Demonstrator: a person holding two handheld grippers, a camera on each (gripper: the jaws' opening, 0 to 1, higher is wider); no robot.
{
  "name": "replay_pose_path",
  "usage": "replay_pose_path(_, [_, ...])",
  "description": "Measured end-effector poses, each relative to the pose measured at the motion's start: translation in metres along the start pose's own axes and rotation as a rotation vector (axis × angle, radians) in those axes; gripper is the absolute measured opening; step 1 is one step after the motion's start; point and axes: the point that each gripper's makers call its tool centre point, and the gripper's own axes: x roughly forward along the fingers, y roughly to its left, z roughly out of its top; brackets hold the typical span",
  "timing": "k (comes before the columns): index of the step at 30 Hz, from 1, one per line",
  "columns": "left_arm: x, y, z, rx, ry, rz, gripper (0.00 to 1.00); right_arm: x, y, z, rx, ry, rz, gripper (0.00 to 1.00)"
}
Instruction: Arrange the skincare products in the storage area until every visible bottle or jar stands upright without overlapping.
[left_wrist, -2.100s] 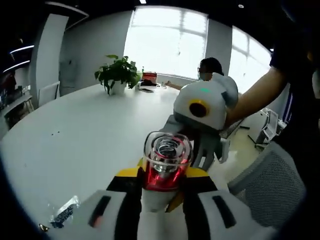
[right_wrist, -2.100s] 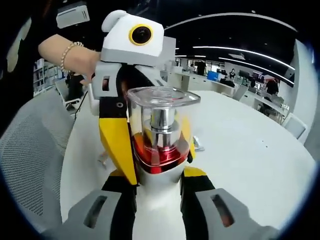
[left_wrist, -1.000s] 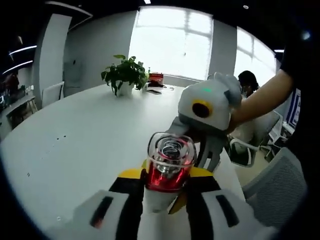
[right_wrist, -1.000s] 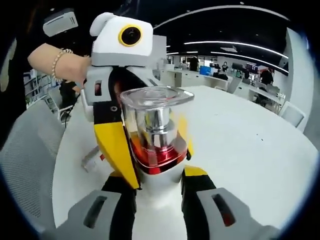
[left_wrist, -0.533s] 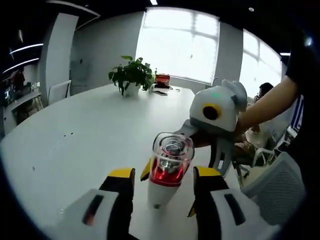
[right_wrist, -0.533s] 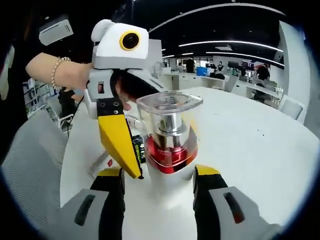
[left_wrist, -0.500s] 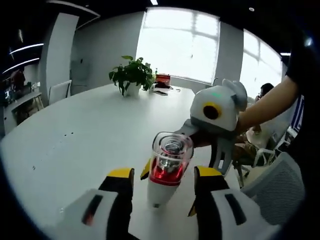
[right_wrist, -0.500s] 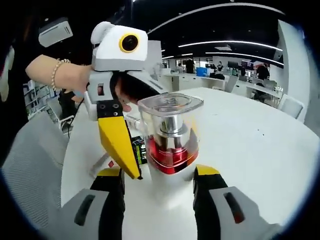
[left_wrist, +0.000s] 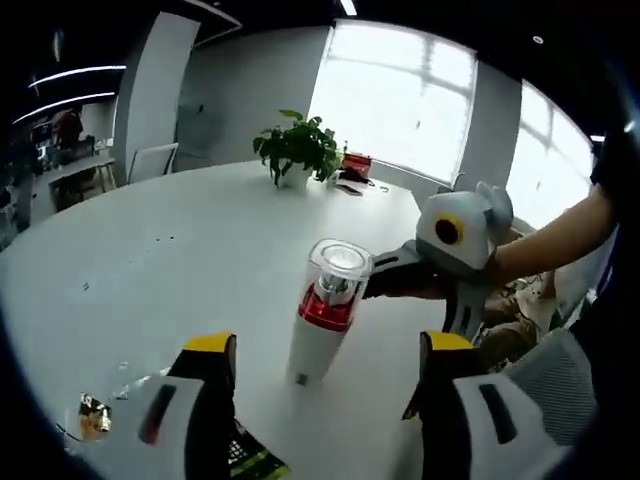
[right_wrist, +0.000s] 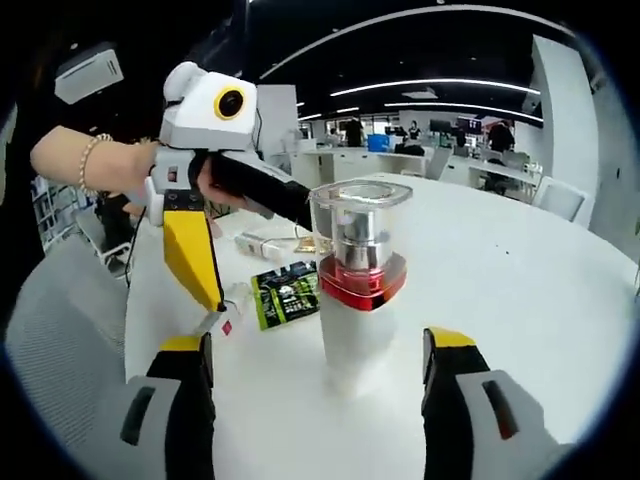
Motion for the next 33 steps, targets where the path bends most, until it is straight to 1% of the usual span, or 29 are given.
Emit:
replay_pose_path(2, [-0.005, 0.001, -0.002, -0.009, -0.004, 0.012, 0.75, -0.003, 0.005, -0.001, 0.002, 0.005, -0.002, 0.89])
replay_pose_path(5, [-0.013, 0.003, -0.008, -0.028, 0.001, 0.031, 0.79, -0.004, 0.005, -0.002, 0.006, 0.008, -0.007, 0.89])
replay_pose_path(7, [-0.020, -0.003, -0.013, -0.038, 0.007, 0.040, 0.81, -0.007, 0.008, 0.000, 0.012, 0.002, -0.019, 0.89])
replay_pose_path(12, [-0.031, -0.007, -0.020, -0.065, 0.008, 0.064, 0.85, -0.012, 0.012, -0.001, 0.024, -0.007, -0.038, 0.91])
replay_pose_path(14, [-0.038, -0.006, -0.024, -0.071, 0.011, 0.074, 0.85, -0.014, 0.016, -0.002, 0.023, -0.004, -0.045, 0.91])
replay_pose_path(16, [-0.043, -0.008, -0.027, -0.078, 0.009, 0.076, 0.85, -0.016, 0.019, -0.004, 0.003, 0.013, -0.048, 0.93])
replay_pose_path(19, [-0.053, -0.008, -0.033, -0.094, 0.006, 0.094, 0.88, -0.021, 0.024, -0.003, -0.001, 0.014, -0.051, 0.94])
replay_pose_path(21, [-0.059, -0.012, -0.038, -0.102, 0.010, 0.111, 0.90, -0.024, 0.027, -0.001, 0.005, 0.002, -0.060, 0.94])
replay_pose_path(23, [-0.063, -0.009, -0.040, -0.110, -0.002, 0.126, 0.90, -0.026, 0.029, -0.002, 0.023, 0.000, -0.065, 0.94])
replay_pose_path(24, [-0.066, -0.011, -0.040, -0.116, -0.006, 0.130, 0.90, -0.027, 0.030, -0.002, 0.027, 0.001, -0.066, 0.95])
replay_pose_path(27, [-0.073, -0.012, -0.048, -0.131, -0.004, 0.154, 0.91, -0.030, 0.037, -0.002, 0.028, -0.010, -0.074, 0.95])
replay_pose_path(30, [-0.079, -0.019, -0.054, -0.141, -0.007, 0.173, 0.93, -0.031, 0.040, -0.004, 0.034, -0.010, -0.076, 0.95])
replay_pose_path(33, [-0.087, -0.021, -0.060, -0.153, -0.005, 0.193, 0.95, -0.034, 0.050, -0.005, 0.044, -0.007, -0.075, 0.96])
